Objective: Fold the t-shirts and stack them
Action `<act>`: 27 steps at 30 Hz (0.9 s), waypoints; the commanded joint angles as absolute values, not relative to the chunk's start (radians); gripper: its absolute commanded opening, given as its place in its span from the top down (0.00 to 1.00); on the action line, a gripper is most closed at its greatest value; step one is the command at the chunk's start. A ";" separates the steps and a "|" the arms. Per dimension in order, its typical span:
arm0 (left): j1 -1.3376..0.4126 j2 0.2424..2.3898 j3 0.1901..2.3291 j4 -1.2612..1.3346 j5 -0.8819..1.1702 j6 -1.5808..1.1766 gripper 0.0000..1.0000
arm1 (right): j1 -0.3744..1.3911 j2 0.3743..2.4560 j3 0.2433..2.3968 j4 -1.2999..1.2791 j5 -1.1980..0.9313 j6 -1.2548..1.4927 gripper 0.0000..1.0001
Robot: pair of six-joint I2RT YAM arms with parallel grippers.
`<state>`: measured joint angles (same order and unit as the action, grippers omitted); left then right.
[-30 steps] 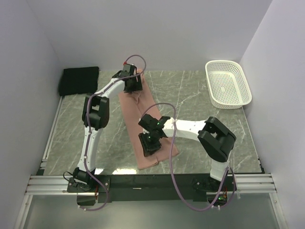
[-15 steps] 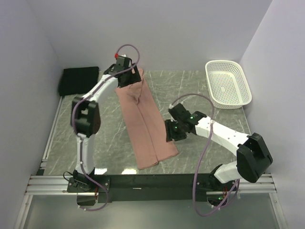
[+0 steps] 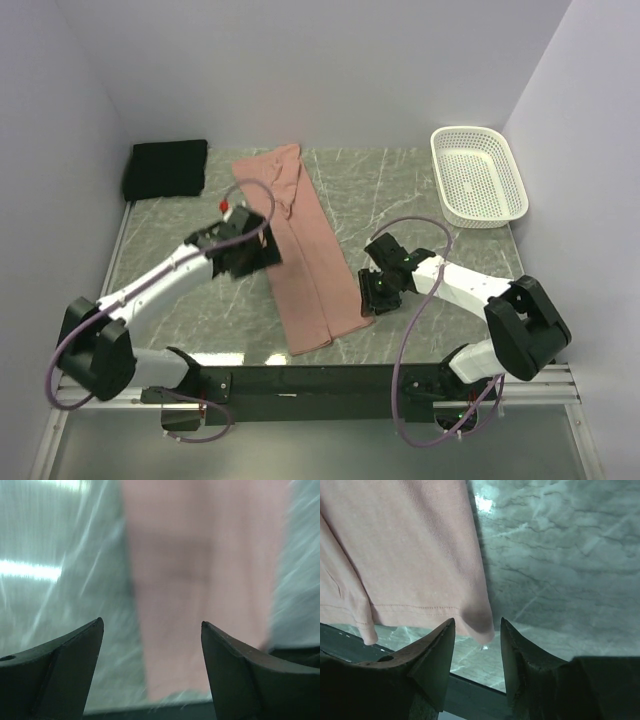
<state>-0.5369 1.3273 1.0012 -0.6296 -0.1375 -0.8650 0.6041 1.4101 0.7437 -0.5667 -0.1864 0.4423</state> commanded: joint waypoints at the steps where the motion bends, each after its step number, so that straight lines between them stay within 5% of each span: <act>1: -0.621 1.194 0.844 -0.709 -0.129 -1.008 0.16 | 0.600 1.436 0.718 -0.502 -0.218 0.423 0.52; 6: -0.747 1.025 0.695 -0.742 -0.032 -1.156 0.17 | 0.600 1.459 0.675 -0.482 -0.216 0.420 0.55; 9: -0.814 0.996 0.667 -0.739 0.006 -1.212 0.17 | 0.606 1.460 0.654 -0.466 -0.244 0.426 0.67; 14: -0.896 1.026 0.620 -0.692 0.029 -1.281 0.19 | 0.647 1.417 0.638 -0.456 -0.265 0.468 1.00; 27: -0.991 1.181 0.620 -0.598 0.011 -1.321 0.32 | 0.727 1.407 0.637 -0.429 -0.253 0.523 1.00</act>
<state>-0.9810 1.1557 0.6006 -0.6544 0.0067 -1.2987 0.7113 1.4158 0.6525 -0.4179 -0.2703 0.5091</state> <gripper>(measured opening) 0.683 0.020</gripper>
